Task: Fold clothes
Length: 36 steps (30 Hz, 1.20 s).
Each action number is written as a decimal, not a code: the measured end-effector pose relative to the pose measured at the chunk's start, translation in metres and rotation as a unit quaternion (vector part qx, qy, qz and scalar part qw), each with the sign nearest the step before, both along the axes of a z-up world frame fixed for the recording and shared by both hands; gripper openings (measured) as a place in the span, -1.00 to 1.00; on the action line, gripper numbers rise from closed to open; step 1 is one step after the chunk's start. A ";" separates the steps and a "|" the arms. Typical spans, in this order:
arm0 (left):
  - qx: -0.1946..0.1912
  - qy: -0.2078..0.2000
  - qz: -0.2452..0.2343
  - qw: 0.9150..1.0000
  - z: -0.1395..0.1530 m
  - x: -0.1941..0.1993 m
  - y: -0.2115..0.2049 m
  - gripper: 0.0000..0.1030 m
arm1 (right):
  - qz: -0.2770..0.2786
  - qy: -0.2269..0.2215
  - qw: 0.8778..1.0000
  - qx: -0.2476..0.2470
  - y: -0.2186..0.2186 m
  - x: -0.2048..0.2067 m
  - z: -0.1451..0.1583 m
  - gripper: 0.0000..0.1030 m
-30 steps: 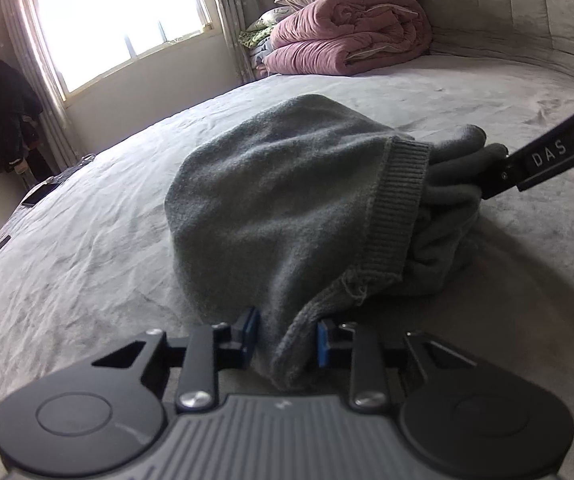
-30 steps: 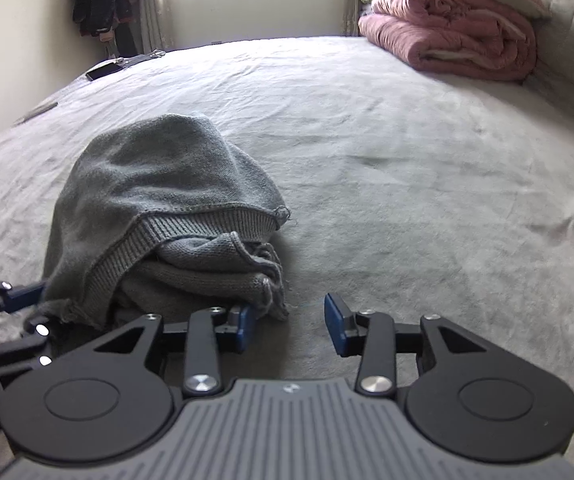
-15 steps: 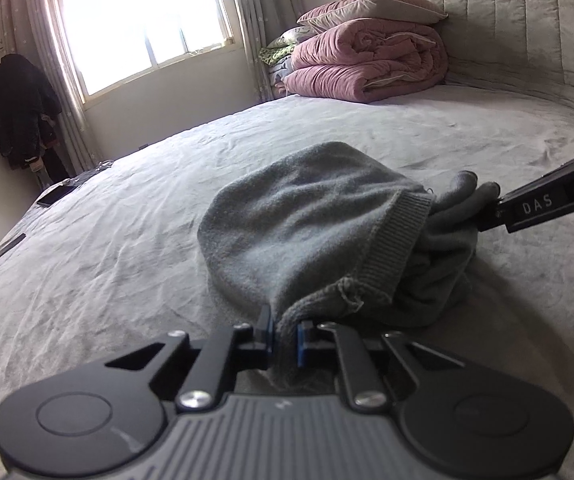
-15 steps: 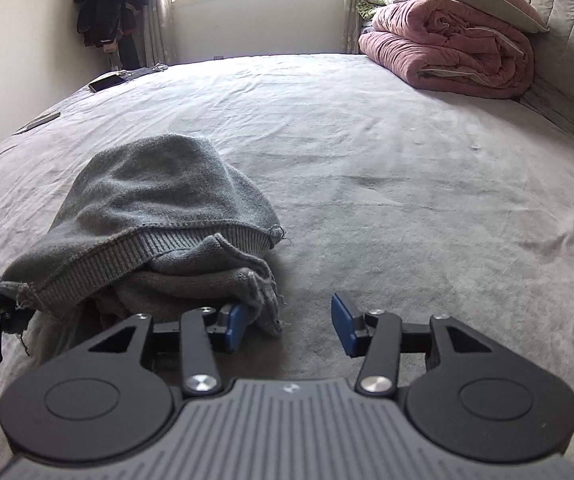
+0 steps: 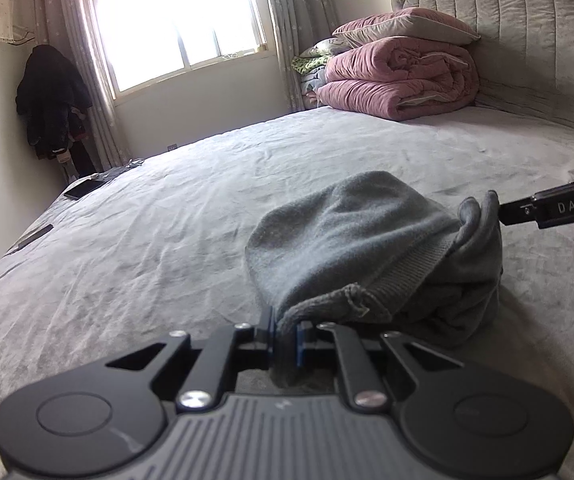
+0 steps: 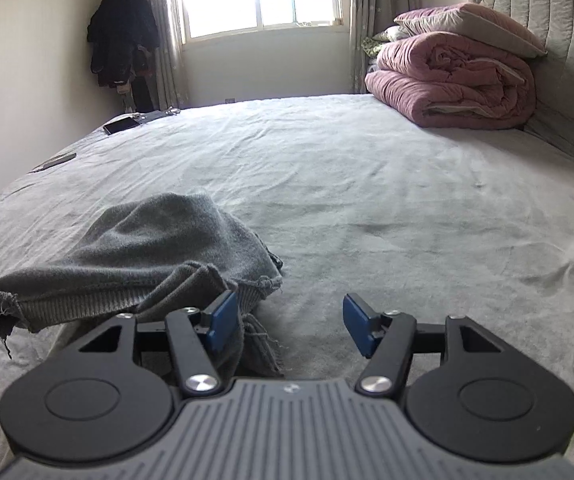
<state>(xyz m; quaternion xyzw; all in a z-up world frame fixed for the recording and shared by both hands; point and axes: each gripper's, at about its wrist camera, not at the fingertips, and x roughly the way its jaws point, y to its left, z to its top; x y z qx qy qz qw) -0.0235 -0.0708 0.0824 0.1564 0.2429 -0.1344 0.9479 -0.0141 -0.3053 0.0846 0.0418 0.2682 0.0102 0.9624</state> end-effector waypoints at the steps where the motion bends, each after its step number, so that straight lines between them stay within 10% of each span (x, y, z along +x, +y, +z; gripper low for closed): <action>1: 0.002 -0.002 0.003 1.000 0.001 -0.002 0.001 -0.82 | 0.002 -0.005 1.000 -0.001 0.000 -0.001 0.002 0.22; 20: -0.056 -0.098 0.013 0.994 0.041 -0.043 0.052 -0.84 | 0.040 -0.018 0.999 -0.006 0.004 -0.010 0.005 0.31; 36: -0.077 -0.011 0.069 0.995 0.023 -0.021 0.080 -0.84 | 0.108 -0.004 0.994 -0.034 0.040 -0.016 0.007 0.42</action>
